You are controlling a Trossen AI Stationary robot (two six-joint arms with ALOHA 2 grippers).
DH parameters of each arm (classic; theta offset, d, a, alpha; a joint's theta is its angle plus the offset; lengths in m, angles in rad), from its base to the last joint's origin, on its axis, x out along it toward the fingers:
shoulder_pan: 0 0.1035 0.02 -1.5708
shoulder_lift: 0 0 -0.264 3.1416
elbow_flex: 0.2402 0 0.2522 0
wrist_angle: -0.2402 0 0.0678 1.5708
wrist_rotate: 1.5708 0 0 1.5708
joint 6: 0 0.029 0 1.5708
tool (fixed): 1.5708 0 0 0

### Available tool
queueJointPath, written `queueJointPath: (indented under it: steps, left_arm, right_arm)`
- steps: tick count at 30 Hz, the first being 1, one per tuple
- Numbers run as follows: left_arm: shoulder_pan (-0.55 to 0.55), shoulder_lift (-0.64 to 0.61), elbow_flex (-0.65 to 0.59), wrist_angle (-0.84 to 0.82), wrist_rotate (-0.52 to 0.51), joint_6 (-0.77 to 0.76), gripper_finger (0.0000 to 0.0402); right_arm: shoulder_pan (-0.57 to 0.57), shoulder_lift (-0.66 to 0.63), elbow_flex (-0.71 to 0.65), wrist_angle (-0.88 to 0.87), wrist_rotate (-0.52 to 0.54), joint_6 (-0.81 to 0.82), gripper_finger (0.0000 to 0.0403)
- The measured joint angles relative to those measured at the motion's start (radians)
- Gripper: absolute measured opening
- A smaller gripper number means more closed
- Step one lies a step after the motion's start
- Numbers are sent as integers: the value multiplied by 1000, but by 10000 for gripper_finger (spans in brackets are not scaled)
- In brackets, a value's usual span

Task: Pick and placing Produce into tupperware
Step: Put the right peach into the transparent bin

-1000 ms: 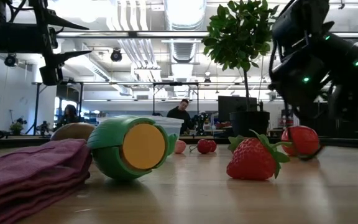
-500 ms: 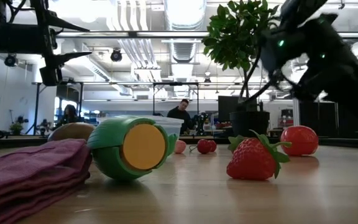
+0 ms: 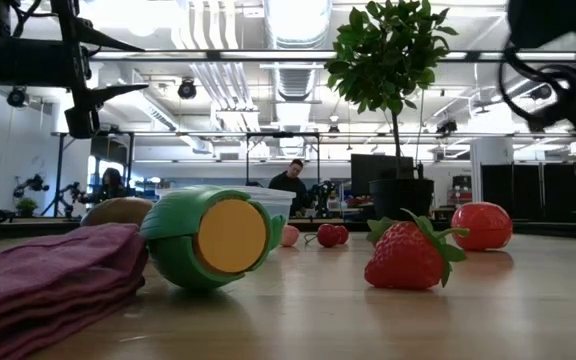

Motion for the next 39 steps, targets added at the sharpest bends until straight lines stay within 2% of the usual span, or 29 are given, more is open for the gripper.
queueJointPath:
  steps: [4,7,11,18,24,39]
  left_arm:
    - [0,0,-1,11,-17,1,201]
    - [0,0,-1,17,-17,4,201]
    - [0,-1,-1,17,-16,6,201]
    - [0,-2,0,17,-15,3,201]
    - [0,-6,0,49,-13,1,201]
    - [0,-19,0,46,-12,2,201]
  right_arm:
    - [60,59,-9,-21,-38,91,219]
    - [65,106,-9,-14,-53,116,219]
    - [43,178,-9,-5,-50,133,219]
    - [-25,277,-10,55,35,140,219]
    - [-73,358,-48,62,44,156,219]
    - [-103,424,-80,132,45,161,218]
